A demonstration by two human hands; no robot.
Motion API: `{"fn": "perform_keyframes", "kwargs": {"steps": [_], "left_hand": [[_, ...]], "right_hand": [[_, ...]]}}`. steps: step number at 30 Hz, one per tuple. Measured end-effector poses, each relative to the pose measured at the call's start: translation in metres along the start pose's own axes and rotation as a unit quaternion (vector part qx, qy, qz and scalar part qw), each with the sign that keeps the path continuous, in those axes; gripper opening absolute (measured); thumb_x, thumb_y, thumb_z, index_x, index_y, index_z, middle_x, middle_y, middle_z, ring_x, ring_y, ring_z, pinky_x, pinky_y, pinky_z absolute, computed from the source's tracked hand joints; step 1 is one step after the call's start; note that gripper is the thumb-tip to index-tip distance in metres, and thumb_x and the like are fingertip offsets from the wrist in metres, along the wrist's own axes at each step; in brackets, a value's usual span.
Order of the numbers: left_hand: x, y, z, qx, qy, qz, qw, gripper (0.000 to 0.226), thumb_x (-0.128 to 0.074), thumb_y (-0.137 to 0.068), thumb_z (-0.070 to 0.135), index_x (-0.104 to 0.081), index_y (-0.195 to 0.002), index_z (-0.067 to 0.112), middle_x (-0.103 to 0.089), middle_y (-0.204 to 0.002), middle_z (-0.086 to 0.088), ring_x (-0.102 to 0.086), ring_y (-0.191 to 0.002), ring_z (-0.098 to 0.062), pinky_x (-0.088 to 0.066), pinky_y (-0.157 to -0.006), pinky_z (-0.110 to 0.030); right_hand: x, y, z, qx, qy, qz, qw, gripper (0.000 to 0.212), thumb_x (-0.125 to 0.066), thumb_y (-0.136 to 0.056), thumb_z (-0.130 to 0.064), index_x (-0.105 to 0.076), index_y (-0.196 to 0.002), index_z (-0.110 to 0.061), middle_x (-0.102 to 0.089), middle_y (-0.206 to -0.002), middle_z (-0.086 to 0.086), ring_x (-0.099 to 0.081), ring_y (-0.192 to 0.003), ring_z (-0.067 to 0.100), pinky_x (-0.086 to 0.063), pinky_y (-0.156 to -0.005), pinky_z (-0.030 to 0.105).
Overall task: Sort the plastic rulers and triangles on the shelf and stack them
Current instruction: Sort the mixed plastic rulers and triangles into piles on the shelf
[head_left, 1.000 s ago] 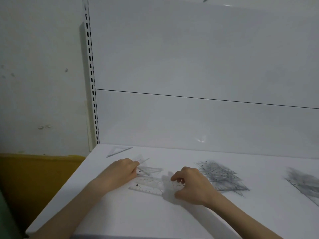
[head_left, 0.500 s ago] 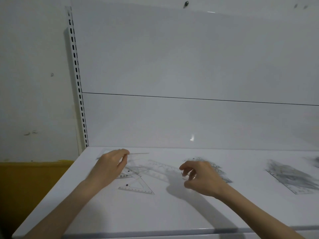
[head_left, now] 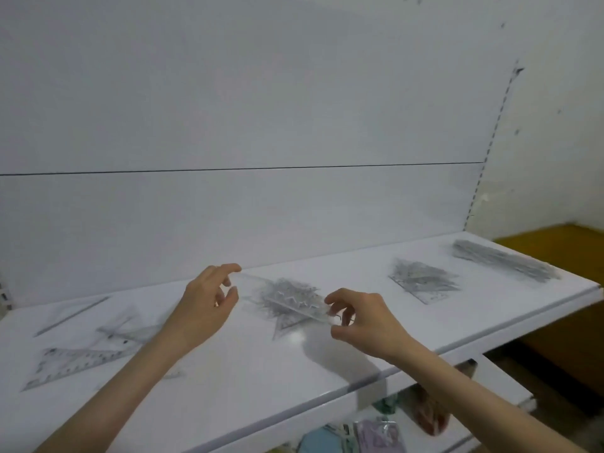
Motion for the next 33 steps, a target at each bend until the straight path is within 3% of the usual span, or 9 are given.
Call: {"fn": "perform_keyframes", "kwargs": {"steps": [4,9,14,17,19,22,26,30,33], "left_hand": [[-0.047,-0.017,0.026,-0.011,-0.003,-0.054,0.998,0.061,-0.07,-0.071,-0.003,-0.049,-0.112,0.037,-0.043,-0.098,0.014,-0.054,-0.072,-0.007,-0.039,-0.063,-0.007],[-0.097,-0.054,0.069,-0.005,0.001,-0.034,0.999,0.059,-0.073,-0.067,-0.008,-0.054,-0.099,0.037,-0.042,-0.107,0.001,-0.056,-0.073,0.002,-0.034,-0.063,0.002],[-0.167,-0.087,0.126,-0.008,-0.006,-0.02,1.0,0.06,-0.077,-0.06,-0.01,-0.059,-0.104,0.026,-0.041,-0.106,-0.005,-0.054,-0.063,-0.011,-0.038,-0.069,-0.022],[-0.219,-0.106,0.16,-0.029,-0.011,-0.033,0.999,0.055,-0.075,-0.06,-0.013,-0.064,-0.107,0.014,-0.039,-0.109,-0.004,-0.056,-0.061,-0.01,-0.038,-0.068,-0.007],[-0.251,-0.114,0.178,-0.038,-0.011,-0.044,0.998,0.051,-0.077,-0.061,-0.01,-0.064,-0.106,0.012,-0.039,-0.108,-0.002,-0.055,-0.065,-0.008,-0.04,-0.065,-0.009],[-0.285,-0.12,0.19,-0.027,-0.023,-0.052,0.998,0.046,-0.08,-0.065,0.005,-0.062,-0.105,0.017,-0.04,-0.107,0.006,-0.054,-0.08,-0.013,-0.046,-0.061,-0.025],[-0.296,-0.118,0.177,0.005,-0.085,-0.049,0.995,0.046,-0.08,-0.069,0.02,-0.061,-0.11,0.024,-0.049,-0.095,0.018,-0.043,-0.091,-0.005,-0.04,-0.061,-0.024],[-0.293,-0.115,0.167,0.055,-0.093,-0.042,0.993,0.047,-0.079,-0.07,0.022,-0.059,-0.113,0.025,-0.053,-0.094,0.018,-0.047,-0.092,-0.008,-0.037,-0.066,-0.022],[-0.292,-0.115,0.169,0.07,-0.107,-0.046,0.991,0.047,-0.079,-0.07,0.027,-0.056,-0.111,0.03,-0.055,-0.097,0.018,-0.048,-0.093,-0.006,-0.038,-0.066,-0.023]], "right_hand": [[0.039,0.012,0.049,-0.042,-0.002,0.04,0.998,0.043,-0.068,-0.073,-0.016,-0.062,-0.115,-0.021,-0.063,-0.095,-0.014,-0.061,-0.078,0.007,-0.052,-0.082,0.028],[0.085,0.015,0.117,-0.052,0.015,0.073,0.996,0.047,-0.068,-0.075,-0.018,-0.061,-0.122,-0.018,-0.065,-0.11,-0.006,-0.063,-0.083,0.01,-0.052,-0.085,0.033],[0.145,0.013,0.198,-0.043,0.036,0.106,0.993,0.046,-0.069,-0.077,-0.019,-0.062,-0.123,-0.017,-0.065,-0.111,-0.003,-0.063,-0.082,0.009,-0.05,-0.08,0.021],[0.188,0.014,0.262,-0.065,0.057,0.122,0.989,0.045,-0.07,-0.079,-0.019,-0.062,-0.123,-0.016,-0.063,-0.111,-0.001,-0.062,-0.082,0.008,-0.044,-0.073,0.01],[0.218,0.015,0.309,-0.09,0.08,0.129,0.984,0.045,-0.071,-0.08,-0.018,-0.063,-0.124,-0.014,-0.066,-0.11,0.003,-0.062,-0.082,0.009,-0.045,-0.072,0.012],[0.263,0.01,0.374,-0.136,0.118,0.149,0.972,0.04,-0.07,-0.08,-0.013,-0.065,-0.119,-0.006,-0.069,-0.105,0.009,-0.06,-0.082,0.014,-0.046,-0.069,0.017],[0.283,-0.014,0.424,-0.14,0.138,0.171,0.965,0.034,-0.068,-0.083,-0.015,-0.066,-0.117,-0.013,-0.07,-0.104,0.006,-0.063,-0.09,0.019,-0.051,-0.075,0.026],[0.266,-0.043,0.439,-0.1,0.146,0.159,0.971,0.017,-0.058,-0.085,-0.013,-0.072,-0.093,-0.012,-0.07,-0.091,0.005,-0.063,-0.086,0.024,-0.049,-0.068,0.033],[0.251,-0.054,0.443,-0.056,0.171,0.146,0.973,0.021,-0.049,-0.079,-0.008,-0.058,-0.06,-0.005,-0.057,-0.069,0.002,-0.054,-0.066,0.022,-0.046,-0.055,0.039]]}}
Point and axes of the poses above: each hand's wrist, its own y-axis away from the middle knuckle, its own x-axis out of the back of the hand, z = x × y, the point moved 9 cm from there along -y, towards the middle knuckle
